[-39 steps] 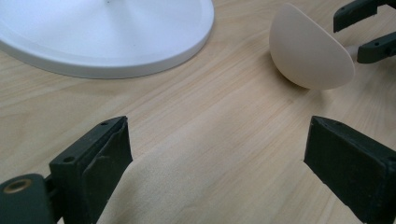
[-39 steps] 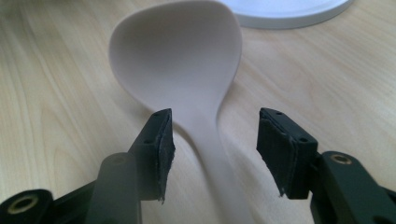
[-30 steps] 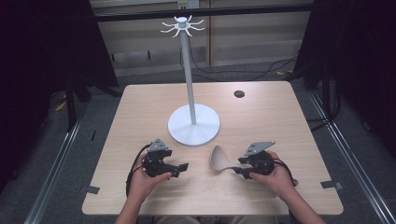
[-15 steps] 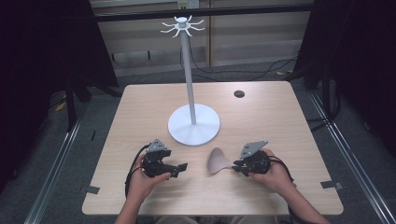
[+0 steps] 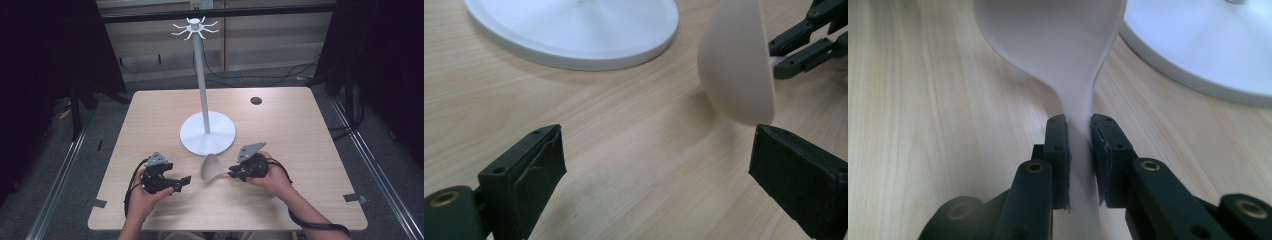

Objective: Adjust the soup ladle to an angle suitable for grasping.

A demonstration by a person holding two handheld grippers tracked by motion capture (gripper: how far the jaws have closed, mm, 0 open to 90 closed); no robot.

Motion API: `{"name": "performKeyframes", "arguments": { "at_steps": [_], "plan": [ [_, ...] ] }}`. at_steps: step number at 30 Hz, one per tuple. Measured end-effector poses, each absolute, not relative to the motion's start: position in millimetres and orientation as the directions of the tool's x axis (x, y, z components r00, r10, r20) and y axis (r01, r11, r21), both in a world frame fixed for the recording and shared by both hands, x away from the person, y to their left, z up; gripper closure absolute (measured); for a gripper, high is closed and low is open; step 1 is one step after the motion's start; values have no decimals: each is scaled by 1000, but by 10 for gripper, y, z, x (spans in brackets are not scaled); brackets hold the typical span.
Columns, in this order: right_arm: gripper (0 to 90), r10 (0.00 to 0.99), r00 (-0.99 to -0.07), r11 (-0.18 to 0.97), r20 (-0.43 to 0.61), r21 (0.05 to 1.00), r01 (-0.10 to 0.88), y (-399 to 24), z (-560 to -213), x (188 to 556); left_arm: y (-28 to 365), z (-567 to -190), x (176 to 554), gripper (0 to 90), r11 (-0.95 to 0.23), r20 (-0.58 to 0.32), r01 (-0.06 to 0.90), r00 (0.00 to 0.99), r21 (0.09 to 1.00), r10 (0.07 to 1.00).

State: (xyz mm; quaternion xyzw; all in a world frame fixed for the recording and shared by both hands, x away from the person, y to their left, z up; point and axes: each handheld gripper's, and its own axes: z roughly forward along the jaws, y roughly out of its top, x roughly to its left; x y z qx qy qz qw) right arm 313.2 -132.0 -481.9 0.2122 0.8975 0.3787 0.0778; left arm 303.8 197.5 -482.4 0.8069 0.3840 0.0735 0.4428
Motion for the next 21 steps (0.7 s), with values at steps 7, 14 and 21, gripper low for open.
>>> {"name": "performKeyframes", "arguments": {
  "at_steps": [7, 14, 21],
  "plan": [
    [786, 364, -930, 642, 45, 712, 285, -869, -4865, 3260, 2170, -4757, 2935, 71, -276, -216, 553, 664, 786, 716],
    [789, 320, -946, 660, 53, 704, 263, -544, -4892, 3335, 2341, -4758, 2881, 70, -236, -221, 563, 625, 792, 749],
    [687, 366, -927, 615, 76, 729, 302, -623, -4843, 3324, 2266, -4702, 2890, 70, -260, -206, 544, 652, 798, 730]
  ]
}}
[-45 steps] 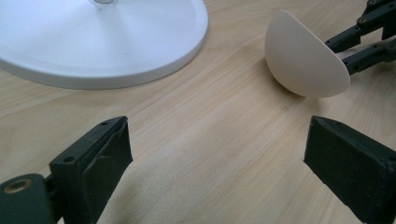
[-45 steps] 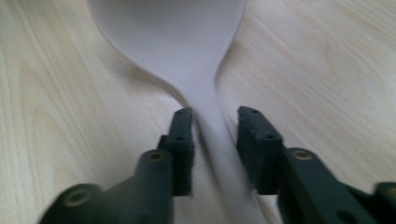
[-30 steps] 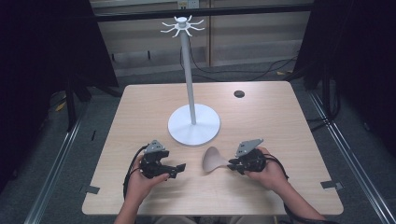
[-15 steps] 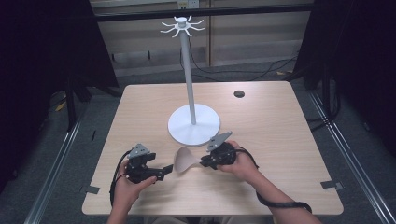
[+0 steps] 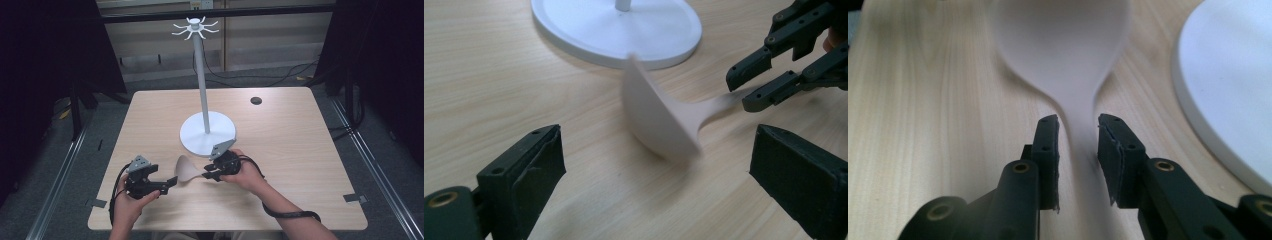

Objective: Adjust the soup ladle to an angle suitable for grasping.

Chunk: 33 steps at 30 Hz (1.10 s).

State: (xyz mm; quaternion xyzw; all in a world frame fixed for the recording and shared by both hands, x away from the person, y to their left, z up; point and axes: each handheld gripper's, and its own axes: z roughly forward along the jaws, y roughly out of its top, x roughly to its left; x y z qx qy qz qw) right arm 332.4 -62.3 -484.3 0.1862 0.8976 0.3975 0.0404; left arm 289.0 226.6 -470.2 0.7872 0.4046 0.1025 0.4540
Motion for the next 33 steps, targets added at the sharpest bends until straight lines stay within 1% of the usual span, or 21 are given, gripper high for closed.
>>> {"name": "performKeyframes", "arguments": {
  "at_steps": [1, 3, 4, 6, 8, 10, 14, 16, 19, 22, 24, 25, 26, 27, 28, 30, 31, 33],
  "plan": [
    [677, 375, -923, 602, 81, 736, 309, -668, -4817, 3316, 2243, -4696, 2893, 70, -253, -210, 542, 651, 802, 729],
    [668, 391, -916, 583, 86, 748, 319, -745, -4785, 3297, 2193, -4680, 2911, 70, -275, -201, 534, 669, 799, 715],
    [652, 415, -905, 562, 92, 757, 335, -854, -4758, 3267, 2140, -4675, 2932, 71, -283, -199, 530, 678, 799, 708],
    [644, 428, -899, 557, 91, 757, 342, -901, -4745, 3251, 2102, -4668, 2947, 71, -289, -200, 526, 688, 800, 698],
    [632, 465, -879, 525, 104, 768, 368, -1135, -4714, 3183, 2039, -4640, 2970, 71, -301, -191, 512, 703, 804, 685],
    [625, 472, -876, 523, 101, 767, 371, -1193, -4710, 3166, 1980, -4604, 2997, 70, -305, -187, 499, 716, 811, 673],
    [576, 547, -830, 492, 105, 763, 420, -1558, -4708, 3045, 1857, -4550, 3057, 70, -320, -177, 478, 738, 818, 651],
    [549, 576, -808, 464, 125, 764, 449, -1704, -4712, 2999, 1772, -4535, 3094, 70, -333, -171, 468, 752, 819, 636],
    [483, 621, -771, 423, 140, 768, 481, -1937, -4722, 2912, 1649, -4523, 3132, 74, -349, -167, 456, 770, 818, 616],
    [421, 651, -743, 396, 155, 765, 507, -2075, -4742, 2851, 1520, -4523, 3182, 74, -374, -161, 441, 794, 816, 586],
    [343, 681, -714, 374, 163, 760, 531, -2172, -4754, 2788, 1455, -4538, 3210, 75, -383, -164, 437, 805, 813, 570],
    [343, 681, -714, 374, 163, 760, 531, -2172, -4754, 2788, 1421, -4549, 3227, 75, -392, -161, 436, 809, 810, 566],
    [297, 699, -696, 362, 164, 758, 543, -2231, -4763, 2757, 1364, -4573, 3253, 75, -408, -158, 432, 817, 804, 554],
    [297, 699, -696, 362, 164, 758, 543, -2231, -4763, 2757, 1364, -4573, 3253, 75, -408, -158, 432, 817, 804, 554],
    [259, 714, -680, 350, 167, 757, 552, -2286, -4764, 2725, 1295, -4602, 3277, 77, -421, -162, 434, 824, 796, 543],
    [246, 717, -676, 343, 171, 757, 555, -2306, -4763, 2711, 1257, -4622, 3293, 80, -439, -157, 429, 832, 789, 531],
    [217, 722, -670, 335, 175, 758, 559, -2335, -4760, 2692, 1228, -4640, 3304, 88, -456, -151, 427, 838, 781, 525],
    [190, 726, -665, 329, 176, 761, 560, -2372, -4755, 2661, 1183, -4675, 3322, 95, -480, -145, 423, 846, 769, 513]
  ]
}}
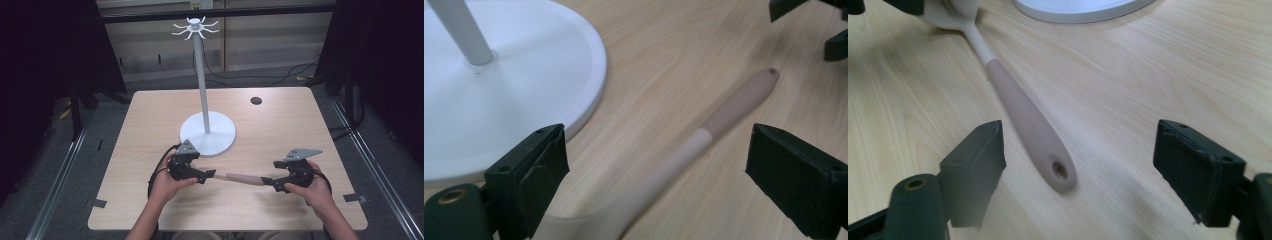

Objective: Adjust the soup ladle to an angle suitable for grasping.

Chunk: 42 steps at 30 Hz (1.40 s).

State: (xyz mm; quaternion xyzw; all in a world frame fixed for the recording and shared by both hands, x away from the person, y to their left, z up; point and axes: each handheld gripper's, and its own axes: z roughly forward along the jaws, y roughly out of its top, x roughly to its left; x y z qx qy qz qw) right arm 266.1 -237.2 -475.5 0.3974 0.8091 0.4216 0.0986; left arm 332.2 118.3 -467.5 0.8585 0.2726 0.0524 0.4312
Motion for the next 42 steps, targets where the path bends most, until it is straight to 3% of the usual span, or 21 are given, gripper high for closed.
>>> {"name": "performKeyframes", "arguments": {
  "at_steps": [7, 21, 23, 25, 29, 42],
  "plan": [
    [125, 743, -642, 305, 191, 757, 578, -2478, -4749, 2578, 1001, -4839, 3390, 103, -586, -112, 383, 889, 714, 444],
    [116, 750, -628, 283, 208, 757, 589, -2596, -4765, 2486, 766, -4961, 3417, 152, -710, -65, 306, 936, 634, 345],
    [116, 758, -617, 270, 213, 758, 594, -2615, -4760, 2465, 741, -4955, 3406, 214, -748, -18, 260, 949, 610, 315],
    [116, 760, -614, 268, 213, 758, 595, -2620, -4760, 2461, 714, -4943, 3381, 255, -737, -34, 271, 947, 619, 319],
    [117, 765, -607, 260, 216, 758, 598, -2650, -4765, 2450, 626, -4870, 3330, 550, -776, -31, 244, 960, 582, 279],
    [119, 776, -582, 232, 243, 748, 622, -2690, -4793, 2459, 458, -4722, 3324, 685, -902, 24, 125, 989, 413, 148]
  ]
}}
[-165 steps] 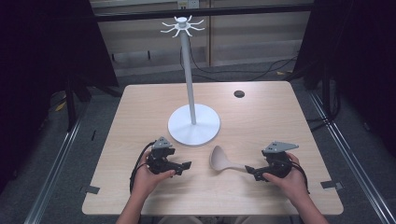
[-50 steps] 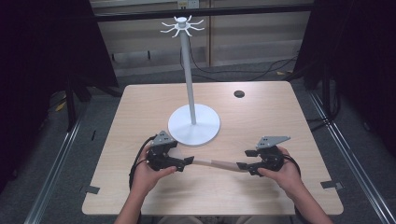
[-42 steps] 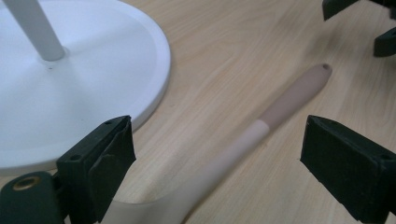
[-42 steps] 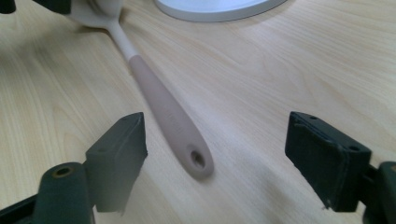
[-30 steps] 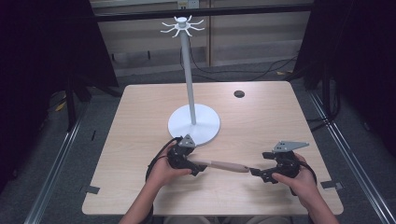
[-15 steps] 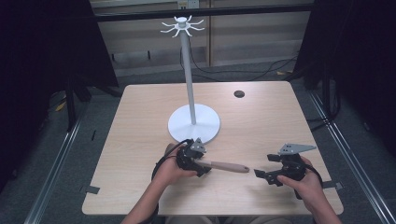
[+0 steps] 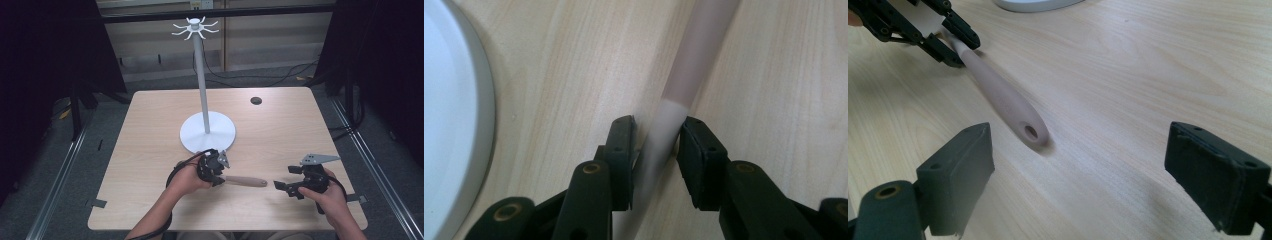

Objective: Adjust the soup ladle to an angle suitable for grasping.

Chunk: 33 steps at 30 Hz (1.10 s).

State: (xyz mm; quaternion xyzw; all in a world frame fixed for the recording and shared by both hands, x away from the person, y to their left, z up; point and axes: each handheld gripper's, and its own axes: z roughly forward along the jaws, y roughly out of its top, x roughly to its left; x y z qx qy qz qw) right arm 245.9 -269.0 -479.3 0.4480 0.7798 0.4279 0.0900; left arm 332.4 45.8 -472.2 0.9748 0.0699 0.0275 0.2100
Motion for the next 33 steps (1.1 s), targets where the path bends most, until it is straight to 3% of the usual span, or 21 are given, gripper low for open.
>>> {"name": "performKeyframes", "arguments": {
  "at_steps": [4, 9, 11, 12, 18, 20, 33],
  "plan": [
    [119, 782, -572, 219, 246, 752, 622, -2711, -4782, 2454, 407, -4665, 3295, 712, -934, 35, 76, 995, 349, 94],
    [117, 779, -570, 200, 262, 757, 622, -2723, -4784, 2452, 405, -4643, 3256, 744, -942, 33, 48, 997, 331, 63],
    [117, 778, -571, 195, 261, 764, 616, -2734, -4783, 2455, 424, -4634, 3247, 789, -940, 21, 81, 995, 330, 93],
    [117, 778, -571, 195, 261, 764, 616, -2734, -4783, 2455, 440, -4625, 3254, 789, -933, -3, 125, 991, 339, 132],
    [116, 780, -563, 183, 275, 760, 624, -2723, -4783, 2457, 584, -4573, 3309, 789, -896, -43, 164, 986, 413, 161],
    [116, 778, -565, 181, 274, 763, 620, -2712, -4781, 2462, 621, -4562, 3317, 789, -860, -74, 220, 975, 460, 209],
    [116, 773, -569, 182, 280, 762, 622, -2695, -4775, 2489, 712, -4386, 3390, 789, -796, -86, 273, 959, 540, 271]
  ]
}}
